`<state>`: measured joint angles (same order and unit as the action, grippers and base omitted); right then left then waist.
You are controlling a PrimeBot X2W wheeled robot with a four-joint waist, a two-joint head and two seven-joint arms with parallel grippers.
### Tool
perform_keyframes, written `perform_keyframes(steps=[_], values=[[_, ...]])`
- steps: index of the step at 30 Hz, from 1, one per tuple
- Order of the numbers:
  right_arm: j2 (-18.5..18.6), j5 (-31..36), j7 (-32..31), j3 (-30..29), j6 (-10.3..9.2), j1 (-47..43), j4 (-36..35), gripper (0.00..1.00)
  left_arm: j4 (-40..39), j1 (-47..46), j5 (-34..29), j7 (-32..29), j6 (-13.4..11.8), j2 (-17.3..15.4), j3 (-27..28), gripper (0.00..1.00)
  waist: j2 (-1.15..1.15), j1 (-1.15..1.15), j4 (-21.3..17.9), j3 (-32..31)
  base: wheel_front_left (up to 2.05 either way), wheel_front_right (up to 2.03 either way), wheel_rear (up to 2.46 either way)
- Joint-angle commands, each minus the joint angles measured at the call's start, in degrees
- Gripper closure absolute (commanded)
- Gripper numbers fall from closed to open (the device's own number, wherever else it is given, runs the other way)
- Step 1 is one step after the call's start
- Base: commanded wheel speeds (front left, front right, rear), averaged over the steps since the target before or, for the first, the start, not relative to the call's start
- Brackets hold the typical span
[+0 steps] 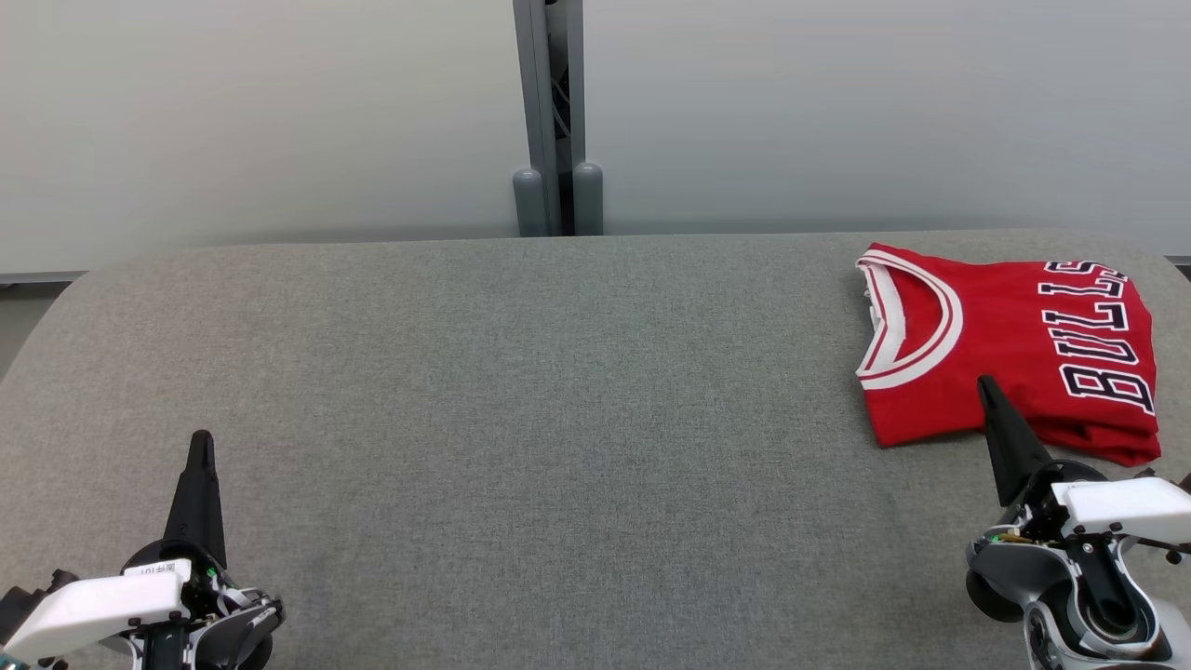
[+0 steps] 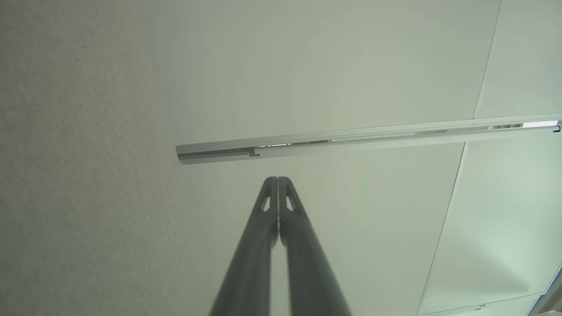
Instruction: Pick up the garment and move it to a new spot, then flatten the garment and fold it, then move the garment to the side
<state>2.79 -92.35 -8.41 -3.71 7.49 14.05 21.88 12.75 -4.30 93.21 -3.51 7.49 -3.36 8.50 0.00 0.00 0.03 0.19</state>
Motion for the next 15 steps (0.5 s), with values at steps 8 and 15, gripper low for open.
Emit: perform_keyframes(steps=[8, 15], values=[[0.27, 0.19, -0.16, -0.24, 0.01, 0.26, 0.14, 1.00, 0.00, -1.07, -0.29, -0.23, 0.32, -0.20, 0.34, 1.00, 0.00, 0.00, 0.00, 0.00, 0.00, 0.00, 0.00], [0.27, 0.20, -0.17, -0.24, 0.00, 0.26, 0.14, 1.00, 0.00, -1.08, -0.28, -0.26, 0.32, -0.16, 0.39, 1.00, 0.00, 0.00, 0.00, 0.00, 0.00, 0.00, 0.00]])
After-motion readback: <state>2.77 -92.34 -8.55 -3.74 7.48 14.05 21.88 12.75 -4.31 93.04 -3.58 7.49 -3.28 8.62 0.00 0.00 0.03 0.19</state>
